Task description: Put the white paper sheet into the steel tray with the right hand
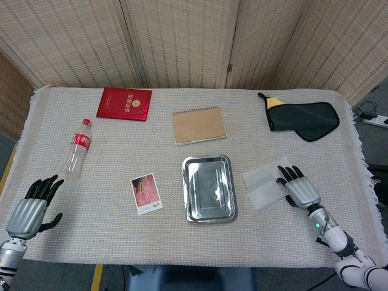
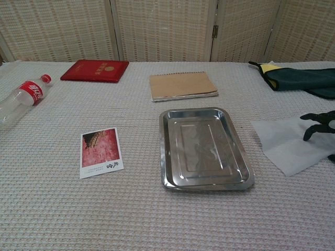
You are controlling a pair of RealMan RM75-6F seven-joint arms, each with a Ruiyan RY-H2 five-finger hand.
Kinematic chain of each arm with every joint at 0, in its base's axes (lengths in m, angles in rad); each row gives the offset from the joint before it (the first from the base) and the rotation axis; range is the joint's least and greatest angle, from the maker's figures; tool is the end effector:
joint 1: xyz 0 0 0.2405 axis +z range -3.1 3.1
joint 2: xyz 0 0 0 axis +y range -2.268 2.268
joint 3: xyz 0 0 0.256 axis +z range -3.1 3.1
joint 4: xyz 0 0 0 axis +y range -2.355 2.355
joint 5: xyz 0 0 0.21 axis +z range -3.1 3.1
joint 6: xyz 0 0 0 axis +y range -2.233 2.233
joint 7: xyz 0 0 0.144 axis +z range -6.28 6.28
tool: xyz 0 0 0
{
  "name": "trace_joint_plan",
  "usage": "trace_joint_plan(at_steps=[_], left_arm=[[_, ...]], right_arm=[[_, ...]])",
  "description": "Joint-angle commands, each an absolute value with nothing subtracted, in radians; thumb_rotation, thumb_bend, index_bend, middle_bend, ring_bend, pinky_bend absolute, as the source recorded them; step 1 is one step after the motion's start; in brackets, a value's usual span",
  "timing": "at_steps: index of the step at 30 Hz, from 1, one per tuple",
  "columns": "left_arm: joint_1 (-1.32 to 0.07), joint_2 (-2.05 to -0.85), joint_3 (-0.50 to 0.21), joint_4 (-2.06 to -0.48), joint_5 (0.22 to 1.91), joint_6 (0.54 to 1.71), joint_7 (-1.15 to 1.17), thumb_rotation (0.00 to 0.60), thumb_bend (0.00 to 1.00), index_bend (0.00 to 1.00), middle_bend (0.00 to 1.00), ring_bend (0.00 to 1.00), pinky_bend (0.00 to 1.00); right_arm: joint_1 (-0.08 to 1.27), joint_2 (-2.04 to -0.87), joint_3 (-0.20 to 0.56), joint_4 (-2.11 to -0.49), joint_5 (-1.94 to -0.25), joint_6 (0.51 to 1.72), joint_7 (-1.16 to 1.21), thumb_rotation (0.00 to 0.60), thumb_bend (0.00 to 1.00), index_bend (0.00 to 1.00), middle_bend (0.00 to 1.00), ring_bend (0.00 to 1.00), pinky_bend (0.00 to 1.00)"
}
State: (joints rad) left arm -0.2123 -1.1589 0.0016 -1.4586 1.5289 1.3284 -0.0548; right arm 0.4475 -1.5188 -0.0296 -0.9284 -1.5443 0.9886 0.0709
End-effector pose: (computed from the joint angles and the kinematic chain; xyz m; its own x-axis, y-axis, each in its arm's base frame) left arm -0.3247 0.2125 0.1340 0.4695 0.1430 0.8713 0.8814 -0.1339 -0.4530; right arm -0.3506 -0.2941 0.0302 0.6663 -0.3096 0.6784 -0.7454 -0.3033 0.5936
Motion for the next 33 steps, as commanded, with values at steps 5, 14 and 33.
trace_joint_plan(at_steps=[5, 14, 33], left_arm=[[-0.214, -1.159, 0.003, -1.458, 1.528, 1.325, -0.055, 0.600, 0.39, 0.03, 0.00, 0.00, 0.00], [-0.214, -1.157, 0.006, -1.460, 1.535, 1.330, -0.058, 0.600, 0.39, 0.02, 0.00, 0.00, 0.00], [-0.216, -1.144, 0.017, -1.474, 1.549, 1.329, -0.088, 0.600, 0.39, 0.04, 0.00, 0.00, 0.00]], right_arm=[[0.439, -1.518, -0.030, -0.922, -1.538, 1.004, 0.077, 0.600, 0.49, 0.64, 0.05, 0.00, 0.00], [0.421, -1.512, -0.016, -0.934, -1.552, 1.099, 0.108, 0.600, 0.49, 0.71, 0.12, 0.00, 0.00], [0.468, -1.655, 0.105, -0.949, -1.612, 1.395, 0.134, 0.600, 0.49, 0.73, 0.16, 0.02, 0.00]])
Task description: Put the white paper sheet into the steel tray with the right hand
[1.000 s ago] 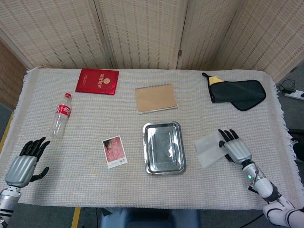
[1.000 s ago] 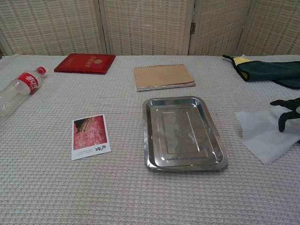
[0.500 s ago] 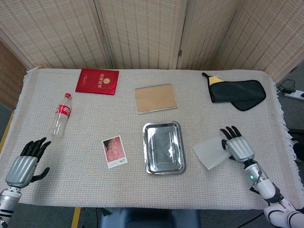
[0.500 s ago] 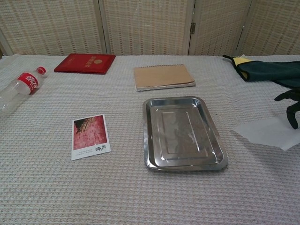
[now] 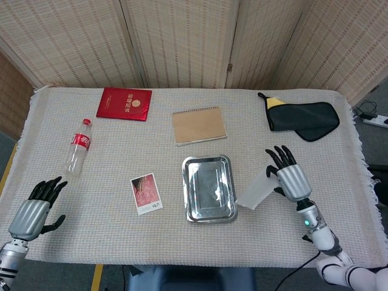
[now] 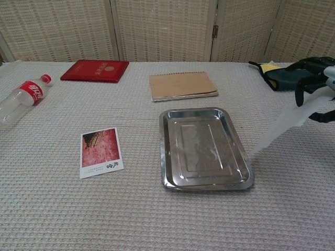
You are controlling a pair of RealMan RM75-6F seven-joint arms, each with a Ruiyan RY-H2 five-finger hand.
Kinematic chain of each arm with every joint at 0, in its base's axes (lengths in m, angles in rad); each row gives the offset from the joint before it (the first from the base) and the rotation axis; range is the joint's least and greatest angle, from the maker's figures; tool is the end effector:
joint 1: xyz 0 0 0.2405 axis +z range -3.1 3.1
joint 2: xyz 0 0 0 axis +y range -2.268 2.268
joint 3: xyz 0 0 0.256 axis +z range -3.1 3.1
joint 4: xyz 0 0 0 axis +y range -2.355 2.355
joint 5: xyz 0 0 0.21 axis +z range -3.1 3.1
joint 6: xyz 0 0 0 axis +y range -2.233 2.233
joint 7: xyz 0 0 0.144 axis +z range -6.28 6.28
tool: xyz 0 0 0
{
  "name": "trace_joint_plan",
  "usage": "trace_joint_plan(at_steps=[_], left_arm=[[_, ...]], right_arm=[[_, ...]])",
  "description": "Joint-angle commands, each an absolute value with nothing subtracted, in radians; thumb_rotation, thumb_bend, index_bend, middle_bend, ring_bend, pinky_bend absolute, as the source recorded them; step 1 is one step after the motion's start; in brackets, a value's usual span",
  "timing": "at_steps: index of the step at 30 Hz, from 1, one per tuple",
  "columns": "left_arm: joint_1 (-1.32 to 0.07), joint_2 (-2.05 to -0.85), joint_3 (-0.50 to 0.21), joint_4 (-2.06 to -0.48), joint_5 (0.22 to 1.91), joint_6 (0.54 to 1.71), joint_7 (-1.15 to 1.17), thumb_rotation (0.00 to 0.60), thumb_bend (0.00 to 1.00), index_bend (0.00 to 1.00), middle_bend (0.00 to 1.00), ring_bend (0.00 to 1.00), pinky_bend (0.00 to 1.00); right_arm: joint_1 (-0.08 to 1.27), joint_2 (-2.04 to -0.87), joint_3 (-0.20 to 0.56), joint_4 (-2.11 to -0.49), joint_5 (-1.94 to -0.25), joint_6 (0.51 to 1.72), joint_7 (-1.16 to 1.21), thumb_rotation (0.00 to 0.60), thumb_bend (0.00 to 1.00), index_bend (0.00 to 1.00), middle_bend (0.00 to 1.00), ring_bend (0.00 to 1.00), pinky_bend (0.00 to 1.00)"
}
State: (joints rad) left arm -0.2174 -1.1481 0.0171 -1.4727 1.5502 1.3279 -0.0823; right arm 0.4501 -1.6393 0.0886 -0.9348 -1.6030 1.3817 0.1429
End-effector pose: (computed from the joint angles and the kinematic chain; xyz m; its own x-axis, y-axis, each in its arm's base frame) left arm -0.3210 0.2097 0.1326 0.4494 0.1614 0.8786 0.8907 -0.1558 -0.4270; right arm -0.2734 -0.3075 0.0339 0.4155 0.0748 0.9065 -0.8355 -0.3626 0.4129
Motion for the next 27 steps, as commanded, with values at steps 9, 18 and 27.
trace_joint_plan(at_steps=[9, 18, 27], left_arm=[[-0.214, -1.143, 0.014, -1.468, 1.538, 1.328, -0.083, 0.600, 0.39, 0.04, 0.00, 0.00, 0.00], [-0.216, -1.170, 0.001, -1.444, 1.504, 1.318, -0.027, 0.600, 0.39, 0.04, 0.00, 0.00, 0.00], [-0.219, -1.190, -0.001, -1.432, 1.491, 1.303, -0.004, 0.600, 0.39, 0.04, 0.00, 0.00, 0.00]], right_arm=[[0.618, -1.682, 0.091, -0.899, -1.704, 1.329, 0.361, 0.600, 0.49, 0.73, 0.16, 0.03, 0.00], [0.730, -1.783, 0.025, -0.634, -1.786, 1.312, 0.544, 0.600, 0.49, 0.73, 0.15, 0.01, 0.00], [0.749, -1.839, -0.086, -0.429, -1.874, 1.396, 0.644, 0.600, 0.49, 0.73, 0.14, 0.01, 0.00]])
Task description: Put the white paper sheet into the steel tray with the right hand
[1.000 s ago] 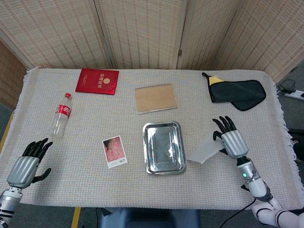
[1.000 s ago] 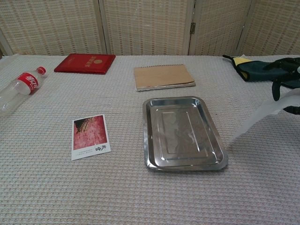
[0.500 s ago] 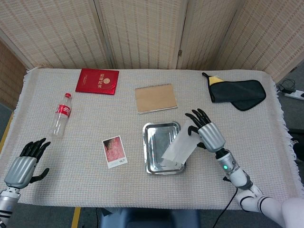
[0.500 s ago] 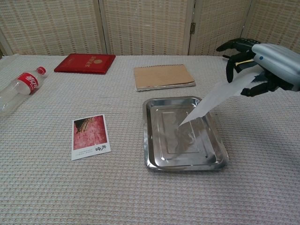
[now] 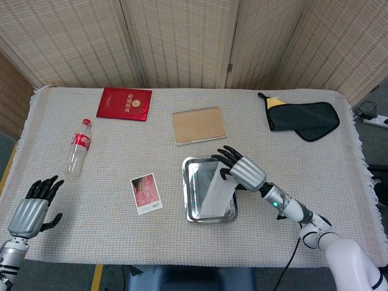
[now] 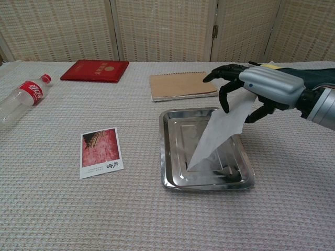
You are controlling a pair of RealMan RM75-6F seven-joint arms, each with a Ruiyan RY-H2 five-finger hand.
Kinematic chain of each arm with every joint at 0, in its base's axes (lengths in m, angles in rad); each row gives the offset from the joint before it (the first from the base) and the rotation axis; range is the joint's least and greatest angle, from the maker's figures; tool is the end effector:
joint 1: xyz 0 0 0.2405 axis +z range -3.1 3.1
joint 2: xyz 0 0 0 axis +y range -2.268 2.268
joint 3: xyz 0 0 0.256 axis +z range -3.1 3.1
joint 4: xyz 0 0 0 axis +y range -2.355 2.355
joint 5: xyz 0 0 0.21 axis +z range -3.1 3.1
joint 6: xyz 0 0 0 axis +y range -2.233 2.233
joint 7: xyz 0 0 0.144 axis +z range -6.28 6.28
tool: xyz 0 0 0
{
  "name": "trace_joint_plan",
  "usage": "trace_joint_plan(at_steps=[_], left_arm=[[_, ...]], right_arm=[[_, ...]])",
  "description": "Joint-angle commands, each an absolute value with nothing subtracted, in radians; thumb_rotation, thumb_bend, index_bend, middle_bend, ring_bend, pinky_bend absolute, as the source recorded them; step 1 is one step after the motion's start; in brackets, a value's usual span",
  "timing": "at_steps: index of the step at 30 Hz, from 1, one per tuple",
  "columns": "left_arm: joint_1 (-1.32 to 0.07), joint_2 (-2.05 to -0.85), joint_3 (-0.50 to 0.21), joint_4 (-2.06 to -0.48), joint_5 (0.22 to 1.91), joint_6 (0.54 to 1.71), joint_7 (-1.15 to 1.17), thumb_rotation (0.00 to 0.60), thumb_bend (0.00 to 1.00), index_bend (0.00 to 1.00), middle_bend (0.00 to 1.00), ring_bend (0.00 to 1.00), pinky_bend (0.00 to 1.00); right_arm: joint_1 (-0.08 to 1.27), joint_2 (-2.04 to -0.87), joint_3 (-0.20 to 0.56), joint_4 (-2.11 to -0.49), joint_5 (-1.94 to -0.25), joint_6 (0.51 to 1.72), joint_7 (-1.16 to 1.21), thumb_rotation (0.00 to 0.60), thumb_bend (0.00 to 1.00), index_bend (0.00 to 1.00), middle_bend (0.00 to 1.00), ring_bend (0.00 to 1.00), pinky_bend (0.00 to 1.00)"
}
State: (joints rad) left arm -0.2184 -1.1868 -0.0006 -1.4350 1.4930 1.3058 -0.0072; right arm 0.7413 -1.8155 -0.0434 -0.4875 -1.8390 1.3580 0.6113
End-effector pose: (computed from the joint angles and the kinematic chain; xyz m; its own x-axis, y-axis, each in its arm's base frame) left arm -0.3309 0.2155 0.1268 0.5010 0.1551 0.8514 0.8652 -0.1104 -0.4890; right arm -0.2084 -0.3660 -0.0156 0.4306 -0.0861 0.8984 -0.6309 -0.7405 0.2315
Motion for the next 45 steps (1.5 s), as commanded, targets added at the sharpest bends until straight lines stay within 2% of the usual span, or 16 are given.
trace_joint_plan(at_steps=[1, 12, 16, 18, 20, 22, 25, 36, 45], left_arm=[[-0.220, -1.192, -0.001, -1.429, 1.488, 1.300, 0.000, 0.600, 0.39, 0.04, 0.00, 0.00, 0.00], [-0.224, -1.206, -0.005, -1.417, 1.471, 1.285, 0.018, 0.600, 0.39, 0.04, 0.00, 0.00, 0.00], [-0.226, -1.206, -0.006, -1.415, 1.467, 1.281, 0.015, 0.600, 0.39, 0.03, 0.00, 0.00, 0.00], [-0.226, -1.206, -0.007, -1.414, 1.469, 1.282, 0.010, 0.600, 0.39, 0.03, 0.00, 0.00, 0.00], [-0.225, -1.206, -0.007, -1.412, 1.470, 1.284, 0.006, 0.600, 0.39, 0.03, 0.00, 0.00, 0.00], [-0.225, -1.206, -0.007, -1.412, 1.469, 1.284, 0.003, 0.600, 0.39, 0.02, 0.00, 0.00, 0.00], [-0.226, -1.207, -0.008, -1.411, 1.467, 1.283, -0.001, 0.600, 0.39, 0.02, 0.00, 0.00, 0.00], [-0.225, -1.210, -0.006, -1.413, 1.468, 1.282, -0.001, 0.600, 0.39, 0.03, 0.00, 0.00, 0.00], [-0.229, -1.208, -0.002, -1.419, 1.471, 1.274, -0.004, 0.600, 0.39, 0.03, 0.00, 0.00, 0.00]], right_arm=[[0.748, -1.842, -0.094, -0.412, -1.878, 1.402, 0.647, 0.600, 0.49, 0.73, 0.14, 0.01, 0.00], [0.762, -1.878, -0.150, -0.280, -1.886, 1.382, 0.630, 0.600, 0.49, 0.73, 0.13, 0.01, 0.00], [0.772, -1.889, -0.152, -0.258, -1.873, 1.360, 0.638, 0.600, 0.49, 0.65, 0.10, 0.00, 0.00], [0.777, -1.892, -0.159, -0.246, -1.872, 1.344, 0.632, 0.600, 0.49, 0.54, 0.05, 0.00, 0.00], [0.781, -1.891, -0.167, -0.240, -1.872, 1.329, 0.630, 0.600, 0.49, 0.38, 0.01, 0.00, 0.00], [0.784, -1.888, -0.171, -0.240, -1.869, 1.316, 0.631, 0.600, 0.49, 0.19, 0.00, 0.00, 0.00], [0.791, -1.878, -0.177, -0.245, -1.865, 1.298, 0.629, 0.600, 0.49, 0.02, 0.00, 0.00, 0.00], [0.827, -1.826, -0.141, -0.304, -1.797, 1.165, 0.490, 0.600, 0.45, 0.00, 0.00, 0.00, 0.00], [0.873, -1.793, -0.120, -0.476, -1.769, 1.084, 0.345, 0.600, 0.45, 0.00, 0.00, 0.00, 0.00]])
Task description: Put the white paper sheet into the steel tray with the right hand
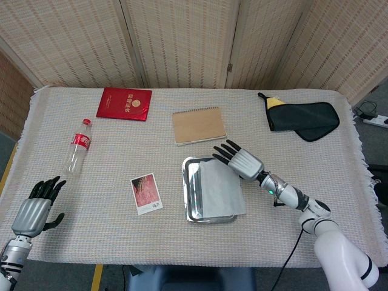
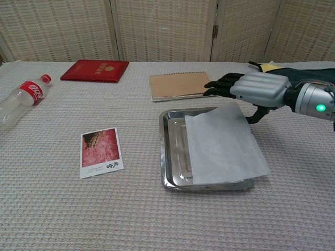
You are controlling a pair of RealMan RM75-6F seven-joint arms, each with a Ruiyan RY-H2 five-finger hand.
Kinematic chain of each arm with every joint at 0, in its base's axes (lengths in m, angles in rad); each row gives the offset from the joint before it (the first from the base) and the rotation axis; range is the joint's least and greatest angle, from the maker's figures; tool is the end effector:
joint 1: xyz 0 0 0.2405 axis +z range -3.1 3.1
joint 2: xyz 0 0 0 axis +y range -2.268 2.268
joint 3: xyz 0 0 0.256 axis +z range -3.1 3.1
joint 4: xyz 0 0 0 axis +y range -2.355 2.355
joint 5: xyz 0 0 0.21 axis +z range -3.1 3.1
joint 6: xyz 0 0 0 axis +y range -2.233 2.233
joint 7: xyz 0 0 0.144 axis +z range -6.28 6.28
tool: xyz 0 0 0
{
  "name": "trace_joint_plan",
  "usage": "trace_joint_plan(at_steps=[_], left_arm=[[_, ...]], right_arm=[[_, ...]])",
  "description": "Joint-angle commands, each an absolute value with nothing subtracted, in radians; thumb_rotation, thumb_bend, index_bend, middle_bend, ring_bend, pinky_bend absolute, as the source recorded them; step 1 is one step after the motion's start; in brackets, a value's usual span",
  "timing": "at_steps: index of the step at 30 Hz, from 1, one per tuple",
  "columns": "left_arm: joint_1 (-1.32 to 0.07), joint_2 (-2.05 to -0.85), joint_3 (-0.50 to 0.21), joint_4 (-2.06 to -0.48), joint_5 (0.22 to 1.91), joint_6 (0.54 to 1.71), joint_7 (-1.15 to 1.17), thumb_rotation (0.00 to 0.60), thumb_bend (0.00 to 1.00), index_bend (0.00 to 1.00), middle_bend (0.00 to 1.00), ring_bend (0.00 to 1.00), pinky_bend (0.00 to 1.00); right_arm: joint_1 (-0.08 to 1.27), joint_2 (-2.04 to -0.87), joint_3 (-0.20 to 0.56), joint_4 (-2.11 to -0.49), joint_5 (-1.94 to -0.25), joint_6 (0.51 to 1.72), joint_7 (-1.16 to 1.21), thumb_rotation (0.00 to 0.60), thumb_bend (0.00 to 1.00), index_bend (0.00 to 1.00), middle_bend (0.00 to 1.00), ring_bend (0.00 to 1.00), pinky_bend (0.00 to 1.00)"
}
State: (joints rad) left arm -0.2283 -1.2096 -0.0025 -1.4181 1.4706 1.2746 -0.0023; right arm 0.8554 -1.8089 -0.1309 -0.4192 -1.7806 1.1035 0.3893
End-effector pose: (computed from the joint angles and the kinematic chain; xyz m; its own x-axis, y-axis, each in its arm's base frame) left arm -0.3344 0.2190 0.1186 0.4966 0.1801 0.8491 0.8679 -0.0979 -0.4869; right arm -0.2121 -0.4071 -0.0238 0.7485 0.0071 0.6631 -0.4613 -0.7128 0.5283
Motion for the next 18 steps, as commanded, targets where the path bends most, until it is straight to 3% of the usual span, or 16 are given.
trace_joint_plan(at_steps=[1, 10, 13, 18], left_arm=[[-0.228, -1.206, -0.002, -1.421, 1.471, 1.275, -0.007, 0.600, 0.39, 0.03, 0.00, 0.00, 0.00], [-0.225, -1.197, 0.001, -1.429, 1.483, 1.287, -0.029, 0.600, 0.39, 0.05, 0.00, 0.00, 0.00], [-0.227, -1.191, 0.007, -1.443, 1.479, 1.268, -0.036, 0.600, 0.39, 0.05, 0.00, 0.00, 0.00], [-0.229, -1.178, 0.013, -1.464, 1.489, 1.264, -0.052, 0.600, 0.39, 0.05, 0.00, 0.00, 0.00]], right_arm=[[0.876, -1.786, -0.118, -0.500, -1.766, 1.078, 0.332, 0.600, 0.45, 0.00, 0.00, 0.00, 0.00], [0.876, -1.714, -0.089, -0.645, -1.720, 1.020, 0.162, 0.600, 0.45, 0.00, 0.00, 0.00, 0.00], [0.895, -1.637, -0.081, -0.787, -1.672, 0.884, 0.078, 0.600, 0.45, 0.00, 0.00, 0.00, 0.00], [0.912, -1.554, -0.028, -0.983, -1.577, 0.767, -0.125, 0.600, 0.45, 0.00, 0.00, 0.00, 0.00]])
